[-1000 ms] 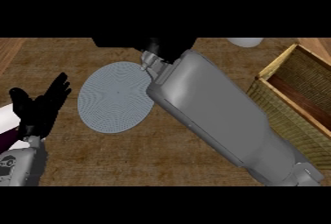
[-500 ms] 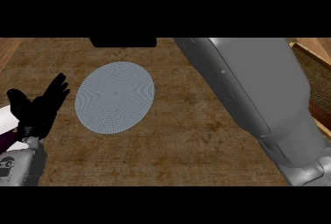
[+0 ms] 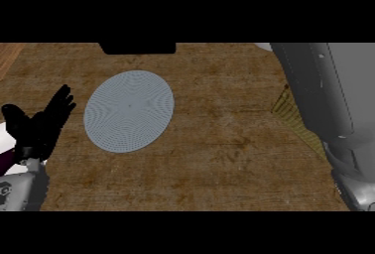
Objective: Pick the croissant from the placemat and place it in the basket
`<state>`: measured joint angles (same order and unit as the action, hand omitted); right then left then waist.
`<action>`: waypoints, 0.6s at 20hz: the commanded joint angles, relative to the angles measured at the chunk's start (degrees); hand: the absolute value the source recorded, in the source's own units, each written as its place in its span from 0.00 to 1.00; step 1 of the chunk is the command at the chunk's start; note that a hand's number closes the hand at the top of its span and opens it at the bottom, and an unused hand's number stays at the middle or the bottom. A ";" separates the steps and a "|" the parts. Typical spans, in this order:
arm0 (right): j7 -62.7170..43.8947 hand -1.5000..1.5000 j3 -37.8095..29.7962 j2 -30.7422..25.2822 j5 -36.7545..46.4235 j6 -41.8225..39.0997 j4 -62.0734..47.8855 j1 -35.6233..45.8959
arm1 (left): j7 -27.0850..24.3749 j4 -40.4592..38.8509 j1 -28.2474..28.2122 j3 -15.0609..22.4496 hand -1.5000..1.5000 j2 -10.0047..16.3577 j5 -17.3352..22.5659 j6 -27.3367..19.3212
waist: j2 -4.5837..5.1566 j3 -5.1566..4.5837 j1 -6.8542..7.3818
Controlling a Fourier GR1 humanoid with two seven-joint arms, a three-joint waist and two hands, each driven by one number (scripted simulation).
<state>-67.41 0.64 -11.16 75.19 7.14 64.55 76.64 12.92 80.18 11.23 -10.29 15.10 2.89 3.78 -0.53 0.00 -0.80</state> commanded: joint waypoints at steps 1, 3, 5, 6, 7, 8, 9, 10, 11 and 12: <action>-5.11 1.00 -2.96 -2.64 -0.03 -3.78 5.24 -6.23 | -1.05 0.70 -2.26 0.04 0.50 -0.40 0.09 0.38 | 0.04 0.03 -0.22; -3.18 1.00 -4.00 -3.81 -1.96 -8.84 11.44 -8.73 | 2.50 4.47 -2.37 1.32 0.50 -1.98 -1.27 -2.61 | -0.33 0.09 -0.76; -2.30 1.00 -2.87 -3.05 -0.27 -7.47 14.84 -14.85 | 1.97 2.84 -1.56 -0.28 0.50 0.10 0.65 0.20 | -0.06 0.04 -0.54; -1.51 1.00 -5.60 -5.33 -2.19 -11.29 15.15 -12.03 | -0.92 -0.75 -1.05 -1.98 0.50 1.36 1.13 1.25 | 0.04 -0.01 -0.66; 0.44 1.00 -6.04 -5.04 -2.56 -7.51 17.38 -17.02 | -0.91 1.05 -2.03 0.69 0.50 -1.65 -0.96 -1.08 | 0.16 0.02 -0.34; -0.42 1.00 -6.40 -4.13 -0.92 -5.68 14.56 -15.00 | -3.13 -3.08 0.89 0.98 0.50 -1.91 -1.48 -0.72 | 0.47 -0.03 0.05; -1.06 1.00 -6.46 -2.82 -1.74 -6.15 20.97 -19.09 | 0.93 0.96 0.02 -0.70 0.50 0.12 0.17 -0.25 | 0.17 0.02 -0.04; -0.04 1.00 -6.78 -3.76 -1.34 -7.11 22.12 -20.87 | 2.97 3.55 0.00 0.96 0.50 -1.46 -0.62 -1.61 | 0.16 0.03 0.10; 0.28 1.00 -6.50 -2.47 -0.20 -4.26 21.92 -22.29 | 1.39 3.04 -0.42 1.63 0.50 -2.41 -1.59 -2.30 | 0.33 0.01 0.42; 3.91 1.00 -9.13 -4.36 -2.12 -2.60 20.63 -23.81 | 0.05 3.48 -3.14 2.96 0.50 -3.50 -2.40 -2.06 | 0.40 0.02 0.61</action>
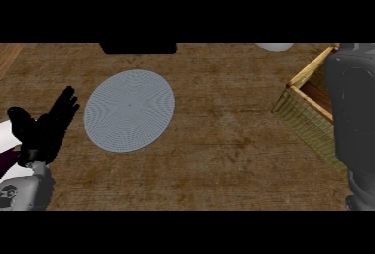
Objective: Pick the croissant from the placemat and place it in the basket
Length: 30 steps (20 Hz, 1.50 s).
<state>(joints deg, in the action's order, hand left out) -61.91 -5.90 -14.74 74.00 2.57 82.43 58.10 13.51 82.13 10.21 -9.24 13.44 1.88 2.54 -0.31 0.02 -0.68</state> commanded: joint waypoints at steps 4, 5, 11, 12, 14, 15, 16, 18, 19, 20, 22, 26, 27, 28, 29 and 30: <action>-8.07 1.00 -4.05 -1.67 7.93 3.83 6.59 -8.53 | -0.31 -1.21 1.63 -0.51 0.50 0.55 -0.17 0.11 | 0.10 -0.04 -0.41; -6.82 0.00 -6.39 -1.83 6.95 5.35 6.90 -9.88 | -0.01 -0.97 0.51 -2.15 0.50 2.50 1.26 1.85 | 0.17 -0.01 0.20; 0.78 0.00 -8.76 0.35 1.06 5.74 8.70 -16.30 | 1.07 -0.85 2.20 -2.33 0.50 2.20 1.99 2.44 | 0.26 -0.02 0.71; 1.40 0.00 -9.97 0.17 -0.08 6.77 8.90 -15.91 | -2.45 -4.30 2.08 -0.84 0.50 0.75 -0.44 1.42 | 0.32 -0.03 0.58; 5.02 0.00 -10.94 -1.82 -3.38 6.02 7.62 -13.86 | -1.66 -3.30 1.71 -1.73 0.50 1.83 0.70 2.69 | 0.29 -0.02 0.76; 4.80 0.00 -9.99 -0.52 -3.03 6.87 11.09 -16.59 | 1.07 -1.14 2.50 -1.35 0.50 0.63 -0.01 -0.03 | 0.23 -0.01 0.67; 4.46 0.00 -9.77 -0.55 -2.57 8.14 7.97 -13.51 | -3.68 -4.45 1.87 -1.26 0.50 0.89 0.05 2.30 | 0.33 -0.03 0.81; 2.88 0.00 -10.74 -0.75 -0.74 9.67 11.60 -14.53 | -1.24 -2.78 2.34 -1.03 0.50 0.30 0.43 1.55 | 0.27 -0.02 0.69; 2.25 0.00 -12.74 -0.01 -0.44 13.11 11.58 -15.63 | 0.93 0.67 0.09 0.08 0.50 -0.49 -0.07 0.78 | 0.22 0.01 0.94; 1.88 0.00 -14.94 -0.52 -1.38 14.27 14.75 -15.52 | -0.05 -1.77 2.04 -2.19 0.50 1.94 1.08 2.11 | 0.19 0.01 0.44; -1.46 0.00 -16.84 -0.20 -0.16 13.55 19.86 -13.94 | -0.54 -3.38 1.68 -2.50 0.50 2.03 1.61 2.93 | 0.00 -0.04 -0.12; -1.51 0.00 -22.24 0.23 -2.15 15.45 27.54 -15.96 | -0.81 -3.76 2.15 -3.05 0.50 2.68 1.27 2.66 | -0.02 -0.02 -0.47; 2.08 0.00 -25.91 -1.72 -7.76 14.60 30.22 -19.33 | 1.94 -0.55 2.06 -1.75 0.50 0.84 0.93 0.82 | -0.25 0.09 -0.87; 1.78 0.00 -27.48 -1.37 -9.86 13.09 33.21 -21.27 | -1.18 -3.83 0.66 -4.01 0.50 3.95 1.78 3.75 | -0.15 0.03 -1.04; -0.05 0.00 -26.30 0.94 -9.00 9.59 40.00 -25.16 | 0.74 -0.42 -0.87 -1.82 0.50 1.14 0.98 1.94 | -0.39 0.03 -0.95; -1.19 0.00 -29.05 -1.65 -13.78 4.09 41.05 -24.01 | -0.13 -0.49 0.03 -2.81 0.50 2.48 1.26 2.47 | -0.44 0.01 -1.19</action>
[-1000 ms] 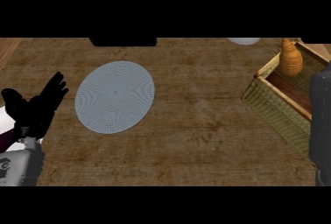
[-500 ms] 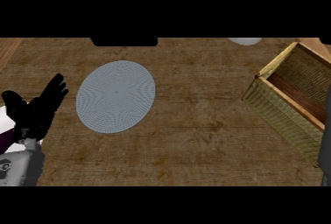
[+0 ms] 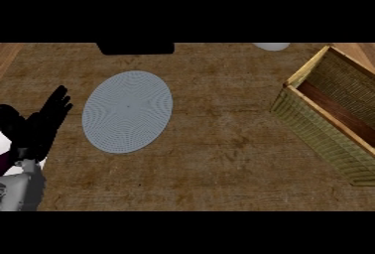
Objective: Pick the croissant from the placemat and place it in the basket
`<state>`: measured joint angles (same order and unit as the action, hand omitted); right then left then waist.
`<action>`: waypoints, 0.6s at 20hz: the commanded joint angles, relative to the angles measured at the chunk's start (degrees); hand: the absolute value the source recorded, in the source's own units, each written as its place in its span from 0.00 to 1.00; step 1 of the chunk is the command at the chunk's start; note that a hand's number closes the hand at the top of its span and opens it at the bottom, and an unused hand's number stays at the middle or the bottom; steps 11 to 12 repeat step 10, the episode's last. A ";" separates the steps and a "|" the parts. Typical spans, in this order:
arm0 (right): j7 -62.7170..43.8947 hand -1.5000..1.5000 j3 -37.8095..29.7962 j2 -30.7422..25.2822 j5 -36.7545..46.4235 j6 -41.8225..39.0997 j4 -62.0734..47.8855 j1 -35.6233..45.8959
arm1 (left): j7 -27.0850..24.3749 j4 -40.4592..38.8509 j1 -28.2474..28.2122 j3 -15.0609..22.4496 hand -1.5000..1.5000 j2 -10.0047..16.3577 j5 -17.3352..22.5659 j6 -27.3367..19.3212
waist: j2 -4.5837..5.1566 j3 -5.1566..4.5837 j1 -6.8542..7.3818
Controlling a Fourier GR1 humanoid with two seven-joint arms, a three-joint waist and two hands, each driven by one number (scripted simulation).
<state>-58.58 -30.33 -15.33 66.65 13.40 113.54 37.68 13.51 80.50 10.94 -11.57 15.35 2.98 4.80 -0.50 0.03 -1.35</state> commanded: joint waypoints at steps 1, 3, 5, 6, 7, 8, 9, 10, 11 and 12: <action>-4.92 0.00 -4.67 -0.13 -7.27 -9.16 15.61 -6.67 | -2.79 -1.13 -1.84 -0.23 0.50 -0.18 -0.56 0.18 | -0.27 -0.04 -1.10; -3.73 0.00 -9.66 -0.46 -15.68 -11.64 19.73 -11.09 | -0.07 1.31 -1.38 0.30 0.50 -1.60 -0.70 -1.86 | -0.37 0.04 -1.37; -4.67 0.00 -10.41 2.08 -19.11 -15.82 24.58 -16.59 | 2.32 2.45 -1.07 -1.56 0.50 1.31 1.71 0.83 | -0.38 0.05 -1.07; -5.24 0.00 -12.33 0.63 -22.51 -18.52 27.36 -17.56 | 1.03 2.43 -2.46 -1.11 0.50 0.86 0.89 0.59 | -0.37 0.02 -1.05; -6.78 0.00 -12.88 1.78 -24.52 -20.38 30.56 -18.91 | 1.05 1.87 -1.13 0.25 0.50 -1.17 -0.74 -1.81 | -0.39 0.01 -1.58; -6.01 0.00 -14.75 2.52 -27.60 -20.85 32.14 -20.43 | 0.25 2.24 -2.31 -0.30 0.50 -1.69 0.08 -1.71 | -0.54 0.03 -1.80; -4.07 0.00 -16.83 1.86 -29.98 -21.76 30.95 -22.07 | -0.09 0.73 -1.35 0.17 0.50 -0.97 -1.11 -1.56 | -0.42 0.05 -2.11; -2.66 0.00 -18.68 1.85 -32.19 -22.29 29.85 -22.93 | -0.91 0.66 -3.05 -1.62 0.50 0.61 0.35 0.05 | -0.55 0.06 -2.06; -2.66 0.00 -18.68 1.85 -32.19 -22.29 29.85 -22.93 | -0.91 0.66 -3.05 -1.62 0.50 0.61 0.35 0.05 | -0.55 0.06 -2.06; -2.66 0.00 -18.68 1.85 -32.19 -22.29 29.85 -22.93 | -0.91 0.66 -3.05 -1.62 0.50 0.61 0.35 0.05 | -0.55 0.06 -2.06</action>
